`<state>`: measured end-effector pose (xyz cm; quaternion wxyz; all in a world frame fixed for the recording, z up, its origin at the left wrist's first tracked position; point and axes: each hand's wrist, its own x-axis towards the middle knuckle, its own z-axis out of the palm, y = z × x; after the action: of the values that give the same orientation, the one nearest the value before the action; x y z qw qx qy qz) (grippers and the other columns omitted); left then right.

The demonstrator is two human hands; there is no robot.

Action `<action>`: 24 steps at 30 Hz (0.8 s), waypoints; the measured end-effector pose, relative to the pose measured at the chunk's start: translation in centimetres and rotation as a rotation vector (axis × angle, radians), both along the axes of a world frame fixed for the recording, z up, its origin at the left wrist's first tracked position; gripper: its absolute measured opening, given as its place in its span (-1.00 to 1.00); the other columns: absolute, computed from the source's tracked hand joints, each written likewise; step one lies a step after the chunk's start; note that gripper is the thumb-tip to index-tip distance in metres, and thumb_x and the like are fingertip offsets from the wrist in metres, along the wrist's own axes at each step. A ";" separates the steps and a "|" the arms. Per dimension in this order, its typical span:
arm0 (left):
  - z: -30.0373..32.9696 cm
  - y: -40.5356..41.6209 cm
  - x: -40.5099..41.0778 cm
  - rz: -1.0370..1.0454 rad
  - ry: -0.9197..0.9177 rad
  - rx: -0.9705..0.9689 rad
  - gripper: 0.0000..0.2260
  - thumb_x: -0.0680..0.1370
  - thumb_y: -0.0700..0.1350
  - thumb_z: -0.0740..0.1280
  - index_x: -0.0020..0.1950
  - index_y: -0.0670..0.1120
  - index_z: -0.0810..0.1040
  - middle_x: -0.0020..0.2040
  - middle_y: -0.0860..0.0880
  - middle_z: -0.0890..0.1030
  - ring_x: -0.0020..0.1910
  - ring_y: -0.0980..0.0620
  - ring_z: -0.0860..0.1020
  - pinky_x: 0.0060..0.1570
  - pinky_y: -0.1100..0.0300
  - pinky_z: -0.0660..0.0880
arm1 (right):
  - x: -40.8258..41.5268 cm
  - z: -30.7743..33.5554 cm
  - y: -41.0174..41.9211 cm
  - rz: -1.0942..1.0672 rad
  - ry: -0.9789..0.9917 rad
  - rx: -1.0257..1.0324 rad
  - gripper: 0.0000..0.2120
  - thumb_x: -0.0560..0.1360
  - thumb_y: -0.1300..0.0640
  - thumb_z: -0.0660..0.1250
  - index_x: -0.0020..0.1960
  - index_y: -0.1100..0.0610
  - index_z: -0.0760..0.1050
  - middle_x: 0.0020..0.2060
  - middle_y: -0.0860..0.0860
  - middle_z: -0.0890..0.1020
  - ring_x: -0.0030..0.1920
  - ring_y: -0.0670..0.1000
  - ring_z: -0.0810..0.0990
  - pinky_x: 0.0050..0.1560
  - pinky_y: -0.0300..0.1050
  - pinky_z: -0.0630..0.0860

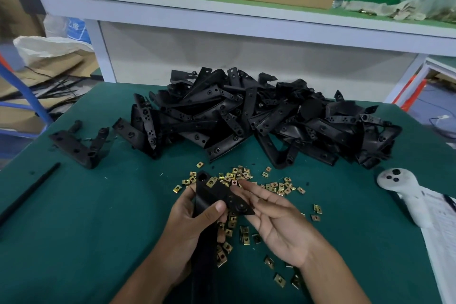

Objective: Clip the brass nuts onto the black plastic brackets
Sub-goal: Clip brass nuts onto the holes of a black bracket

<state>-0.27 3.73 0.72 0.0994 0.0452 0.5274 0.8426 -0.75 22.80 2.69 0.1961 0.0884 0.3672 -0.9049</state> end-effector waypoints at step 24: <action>-0.6 0.1 0.3 -0.013 0.083 -0.033 -0.55 0.29 0.03 0.69 0.00 -0.09 0.56 -0.33 -0.17 0.56 -0.46 -0.04 0.47 -0.53 0.17 0.44 | 0.6 0.3 -0.3 -0.039 0.118 0.252 -0.73 0.38 0.27 0.47 0.08 0.20 0.70 -0.01 0.22 0.70 -0.08 0.05 0.71 -0.10 -0.16 0.65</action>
<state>0.00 3.85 0.08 0.0837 0.0819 0.5448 0.8304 -0.17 22.50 2.95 0.1438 0.0660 0.4871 -0.8589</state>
